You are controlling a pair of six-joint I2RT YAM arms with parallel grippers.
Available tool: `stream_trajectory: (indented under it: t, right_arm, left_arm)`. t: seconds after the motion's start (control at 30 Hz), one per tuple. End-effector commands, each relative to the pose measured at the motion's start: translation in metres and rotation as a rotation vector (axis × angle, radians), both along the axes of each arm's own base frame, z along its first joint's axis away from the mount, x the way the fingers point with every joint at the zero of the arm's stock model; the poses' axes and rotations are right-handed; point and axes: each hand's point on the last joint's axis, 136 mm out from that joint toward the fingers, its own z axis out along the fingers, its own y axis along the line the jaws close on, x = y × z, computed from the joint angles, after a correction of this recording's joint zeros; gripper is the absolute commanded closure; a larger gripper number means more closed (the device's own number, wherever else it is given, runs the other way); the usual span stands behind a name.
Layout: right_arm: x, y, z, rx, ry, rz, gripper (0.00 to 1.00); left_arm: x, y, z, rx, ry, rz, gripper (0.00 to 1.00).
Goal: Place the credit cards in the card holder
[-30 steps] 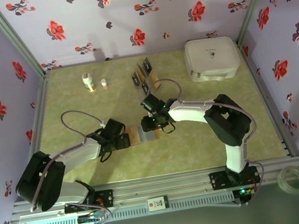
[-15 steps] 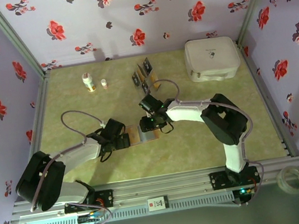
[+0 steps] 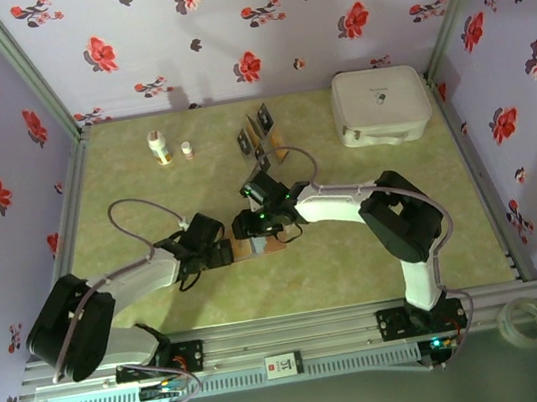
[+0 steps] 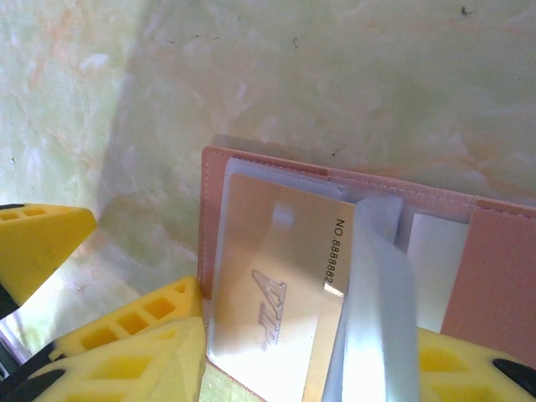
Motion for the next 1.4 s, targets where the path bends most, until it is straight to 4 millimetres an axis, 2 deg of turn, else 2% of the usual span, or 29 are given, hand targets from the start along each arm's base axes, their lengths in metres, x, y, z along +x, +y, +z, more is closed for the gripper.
stream_trajectory:
  t: [0.0, 0.13, 0.27, 0.53, 0.63, 0.77, 0.9, 1.17, 1.37]
  right_arm:
    - [0.001, 0.020, 0.027, 0.076, -0.019, 0.002, 0.52]
    - [0.001, 0.030, 0.021, 0.081, -0.006, 0.002, 0.52]
    - [0.003, 0.041, 0.013, 0.088, 0.012, -0.007, 0.52]
    - [0.005, 0.048, -0.004, 0.084, 0.029, -0.027, 0.52]
    - [0.005, 0.050, 0.003, 0.095, 0.019, -0.020, 0.52]
    - [0.010, 0.049, 0.028, 0.098, -0.035, 0.006, 0.51]
    - [0.022, 0.034, 0.057, 0.033, -0.129, 0.029, 0.45]
    - [0.062, -0.026, 0.094, -0.265, -0.364, 0.028, 0.01]
    - [0.110, -0.061, 0.122, -0.392, -0.507, -0.109, 0.01]
  left_arm:
    - [0.000, 0.020, 0.020, 0.009, -0.057, 0.076, 0.00]
    - [-0.001, 0.039, 0.045, -0.023, -0.129, 0.141, 0.00]
    - [-0.005, 0.050, 0.058, -0.037, -0.165, 0.171, 0.00]
    - [-0.008, 0.052, 0.055, -0.042, -0.156, 0.174, 0.00]
    - [-0.008, 0.050, 0.054, -0.043, -0.151, 0.165, 0.00]
    - [-0.007, 0.046, 0.053, -0.042, -0.142, 0.141, 0.00]
    - [-0.005, 0.041, 0.051, -0.046, -0.129, 0.109, 0.00]
    - [0.004, 0.025, 0.048, -0.065, -0.111, 0.059, 0.00]
    - [0.009, 0.018, 0.048, -0.064, -0.105, 0.039, 0.00]
